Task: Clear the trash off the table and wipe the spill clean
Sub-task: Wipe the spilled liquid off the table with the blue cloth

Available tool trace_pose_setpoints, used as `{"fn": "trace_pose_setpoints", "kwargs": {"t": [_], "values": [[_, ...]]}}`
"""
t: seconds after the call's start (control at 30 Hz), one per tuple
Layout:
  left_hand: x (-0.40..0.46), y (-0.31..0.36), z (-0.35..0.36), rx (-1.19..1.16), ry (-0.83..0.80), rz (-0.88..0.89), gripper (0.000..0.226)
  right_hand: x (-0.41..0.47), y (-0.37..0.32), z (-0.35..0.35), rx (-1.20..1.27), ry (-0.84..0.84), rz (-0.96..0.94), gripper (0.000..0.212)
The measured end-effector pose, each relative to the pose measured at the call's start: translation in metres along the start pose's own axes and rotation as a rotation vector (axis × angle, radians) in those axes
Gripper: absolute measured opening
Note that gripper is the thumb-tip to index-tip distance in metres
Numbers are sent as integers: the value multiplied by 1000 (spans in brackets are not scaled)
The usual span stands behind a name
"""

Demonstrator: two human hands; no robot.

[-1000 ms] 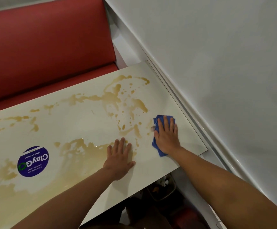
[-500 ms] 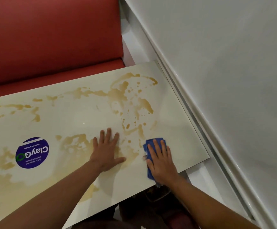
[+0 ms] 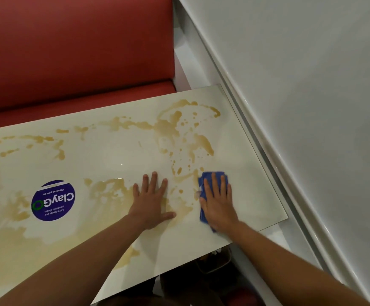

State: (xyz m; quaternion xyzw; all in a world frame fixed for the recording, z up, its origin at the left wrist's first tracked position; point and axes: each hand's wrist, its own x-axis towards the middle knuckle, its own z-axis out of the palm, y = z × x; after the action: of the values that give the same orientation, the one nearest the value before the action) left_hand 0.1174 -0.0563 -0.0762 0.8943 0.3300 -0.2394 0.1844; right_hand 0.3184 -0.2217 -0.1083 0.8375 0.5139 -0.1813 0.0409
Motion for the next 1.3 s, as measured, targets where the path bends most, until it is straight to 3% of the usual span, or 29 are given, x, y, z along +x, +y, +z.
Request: {"fn": "trace_pose_setpoints", "kwargs": {"t": [0.2,0.4,0.5,0.73,0.87,1.13,1.3], "values": [[1,-1,1,6,-2,6,115,0,29,-5,-48,1,-295,62],[1,0,1,-9,-20,3,116,82,52,-34,-25,18,-5,68],[1,0,2,-4,-24,4,116,79,34,-28,-23,69,69,70],[4,0,4,6,-27,-11,117,-45,5,26,-42,111,-235,65],[5,1,2,21,-28,-17,117,-33,18,13,-86,46,-391,62],[3,3,-1,48,-31,-21,116,72,11,-22,-38,25,-134,65],[1,4,-3,43,-48,-27,116,-4,-4,10,-25,96,-229,62]]}}
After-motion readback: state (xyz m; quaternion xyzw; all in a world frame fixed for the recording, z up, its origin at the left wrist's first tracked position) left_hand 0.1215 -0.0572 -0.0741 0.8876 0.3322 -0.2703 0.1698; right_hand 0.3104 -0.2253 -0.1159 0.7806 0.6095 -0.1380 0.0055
